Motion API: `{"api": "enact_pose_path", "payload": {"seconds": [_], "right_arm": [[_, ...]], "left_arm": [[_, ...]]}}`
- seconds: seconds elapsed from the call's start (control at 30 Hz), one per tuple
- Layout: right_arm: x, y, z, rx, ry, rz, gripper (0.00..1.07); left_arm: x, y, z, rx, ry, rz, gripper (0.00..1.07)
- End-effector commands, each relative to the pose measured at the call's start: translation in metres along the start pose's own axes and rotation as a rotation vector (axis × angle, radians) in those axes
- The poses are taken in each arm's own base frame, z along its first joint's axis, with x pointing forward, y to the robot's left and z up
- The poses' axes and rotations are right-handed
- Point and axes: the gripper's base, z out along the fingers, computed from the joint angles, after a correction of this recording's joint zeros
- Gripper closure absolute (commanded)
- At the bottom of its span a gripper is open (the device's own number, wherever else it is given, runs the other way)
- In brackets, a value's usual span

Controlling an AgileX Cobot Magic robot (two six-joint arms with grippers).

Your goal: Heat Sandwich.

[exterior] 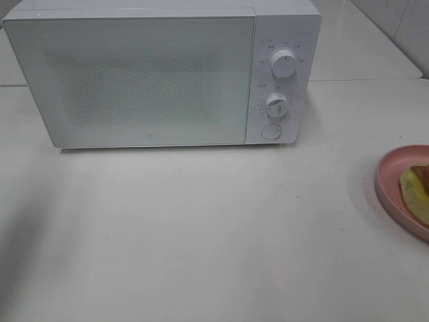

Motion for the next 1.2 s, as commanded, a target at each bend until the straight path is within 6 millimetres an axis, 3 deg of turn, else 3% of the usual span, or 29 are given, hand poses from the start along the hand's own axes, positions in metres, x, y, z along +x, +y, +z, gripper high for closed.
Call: {"api": "enact_pose_path", "payload": {"seconds": [0.03, 0.17, 0.3, 0.77, 1.2], "right_arm": [[0.002, 0.0, -0.003, 0.002, -0.036, 0.005, 0.31], [0.002, 0.0, -0.003, 0.002, -0.036, 0.005, 0.31], [0.002, 0.0, -0.003, 0.002, -0.036, 0.005, 0.31], [0.002, 0.0, -0.003, 0.002, -0.036, 0.005, 0.31], [0.002, 0.0, -0.003, 0.002, -0.036, 0.005, 0.31]], "left_arm": [[0.012, 0.008, -0.01, -0.04, -0.02, -0.053, 0.05], [0.024, 0.01, -0.024, -0.082, -0.081, -0.084, 0.05], [0.055, 0.006, -0.045, -0.121, -0.227, -0.055, 0.05], [0.131, -0.004, -0.067, -0.149, -0.457, -0.028, 0.05], [0.17, -0.007, -0.061, -0.146, -0.579, 0.007, 0.05]]}}
